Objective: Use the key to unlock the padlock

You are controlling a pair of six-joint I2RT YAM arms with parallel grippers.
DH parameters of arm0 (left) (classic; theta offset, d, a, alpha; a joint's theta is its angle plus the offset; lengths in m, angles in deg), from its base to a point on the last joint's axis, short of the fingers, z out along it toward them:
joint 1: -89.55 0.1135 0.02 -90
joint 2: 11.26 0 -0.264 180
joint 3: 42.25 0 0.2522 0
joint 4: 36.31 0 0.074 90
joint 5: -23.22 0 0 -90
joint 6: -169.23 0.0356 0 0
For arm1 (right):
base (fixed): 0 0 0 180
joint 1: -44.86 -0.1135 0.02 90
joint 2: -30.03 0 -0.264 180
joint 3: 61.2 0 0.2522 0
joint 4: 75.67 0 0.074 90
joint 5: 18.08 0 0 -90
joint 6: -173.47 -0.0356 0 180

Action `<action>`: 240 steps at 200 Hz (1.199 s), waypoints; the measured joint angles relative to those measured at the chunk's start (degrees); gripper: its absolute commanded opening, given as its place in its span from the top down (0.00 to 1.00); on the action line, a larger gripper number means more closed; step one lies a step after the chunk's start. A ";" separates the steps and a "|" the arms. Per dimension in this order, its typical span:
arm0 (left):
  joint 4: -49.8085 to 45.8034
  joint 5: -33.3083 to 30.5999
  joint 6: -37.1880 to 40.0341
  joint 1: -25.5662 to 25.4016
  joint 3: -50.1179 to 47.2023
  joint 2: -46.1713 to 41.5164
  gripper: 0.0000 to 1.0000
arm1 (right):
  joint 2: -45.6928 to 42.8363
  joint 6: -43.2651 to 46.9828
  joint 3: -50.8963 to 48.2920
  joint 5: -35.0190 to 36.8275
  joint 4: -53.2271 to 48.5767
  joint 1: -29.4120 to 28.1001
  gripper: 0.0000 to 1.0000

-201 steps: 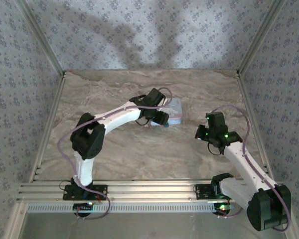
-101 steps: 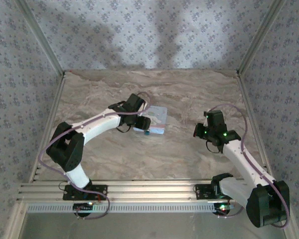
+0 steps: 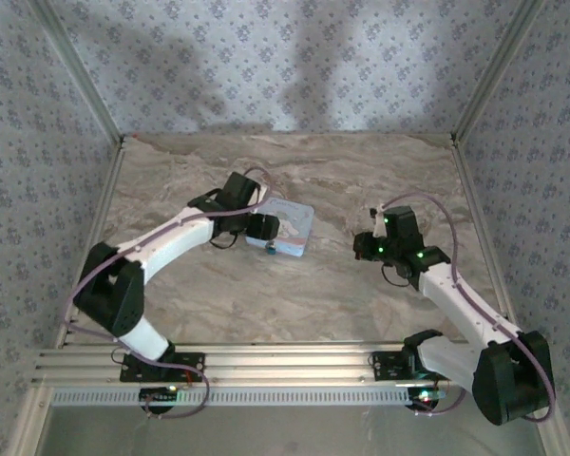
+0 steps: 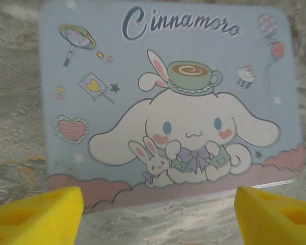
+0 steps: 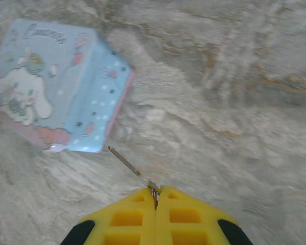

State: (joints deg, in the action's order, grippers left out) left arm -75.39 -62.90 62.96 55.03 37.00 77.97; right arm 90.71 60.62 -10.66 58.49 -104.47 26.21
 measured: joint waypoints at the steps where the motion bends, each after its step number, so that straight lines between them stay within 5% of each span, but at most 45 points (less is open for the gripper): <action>1: 0.24 0.09 0.04 0.07 -0.31 -0.50 0.16 | 0.09 0.00 0.00 -0.20 0.22 -0.15 1.00; 49: 15.52 1.09 -1.22 1.20 -17.94 -20.09 0.02 | 5.73 0.61 0.48 -4.79 9.05 -4.70 1.00; 100: 27.89 1.44 -6.40 4.33 -36.46 -34.05 0.02 | 17.07 0.57 6.27 -9.55 17.79 -7.85 1.00; 157: 30.60 8.79 -10.05 6.86 -37.18 -31.06 0.03 | 29.49 0.17 16.00 -11.06 20.92 -10.67 1.00; 240: 38.75 17.16 -12.31 7.08 -37.59 -17.22 0.20 | 37.22 -2.45 18.01 -11.23 22.84 -11.28 1.00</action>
State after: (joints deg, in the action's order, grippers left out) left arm -36.64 -45.74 50.65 62.11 -0.59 60.75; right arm 127.94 58.18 7.35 47.25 -81.63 14.93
